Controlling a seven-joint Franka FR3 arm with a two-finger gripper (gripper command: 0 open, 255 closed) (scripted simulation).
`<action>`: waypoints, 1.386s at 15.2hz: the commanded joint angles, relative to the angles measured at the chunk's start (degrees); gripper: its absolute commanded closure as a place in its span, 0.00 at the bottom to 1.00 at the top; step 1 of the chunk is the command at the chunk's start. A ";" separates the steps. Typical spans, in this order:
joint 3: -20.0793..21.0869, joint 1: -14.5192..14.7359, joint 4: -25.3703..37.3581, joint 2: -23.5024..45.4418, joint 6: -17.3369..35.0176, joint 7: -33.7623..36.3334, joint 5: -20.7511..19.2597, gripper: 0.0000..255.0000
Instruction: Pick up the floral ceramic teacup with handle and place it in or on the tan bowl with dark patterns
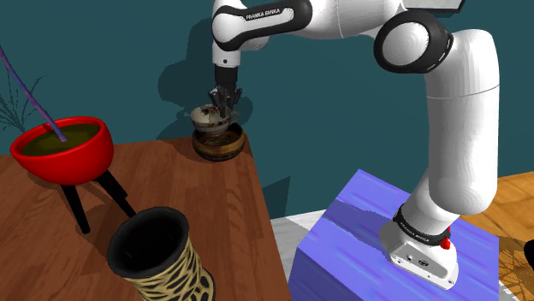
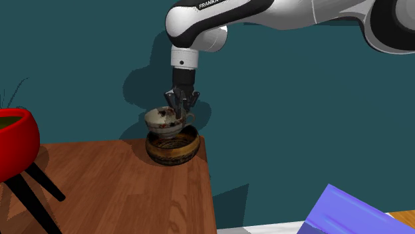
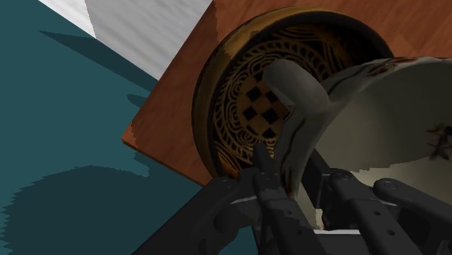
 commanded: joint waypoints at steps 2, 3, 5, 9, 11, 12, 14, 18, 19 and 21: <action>-0.01 -0.03 -0.32 -0.02 0.37 -0.07 0.01 1.00; -0.01 -0.03 -0.32 -0.02 0.37 -0.07 0.01 1.00; -0.01 -0.03 -0.32 -0.02 0.37 -0.07 0.01 1.00; -0.01 -0.03 -0.31 -0.02 0.37 -0.07 0.01 0.00; -0.01 -0.03 -0.33 -0.03 0.38 -0.07 0.02 0.00; -0.01 -0.03 -0.32 -0.03 0.37 -0.07 0.02 0.00; -0.03 -0.14 1.46 -0.11 -1.50 -0.03 0.00 0.00; -0.12 -0.36 7.26 0.22 -7.01 0.17 -0.12 0.00; -0.12 -0.37 7.25 0.21 -7.01 0.17 -0.12 0.00; -0.11 -0.37 7.26 0.22 -7.01 0.17 -0.13 0.00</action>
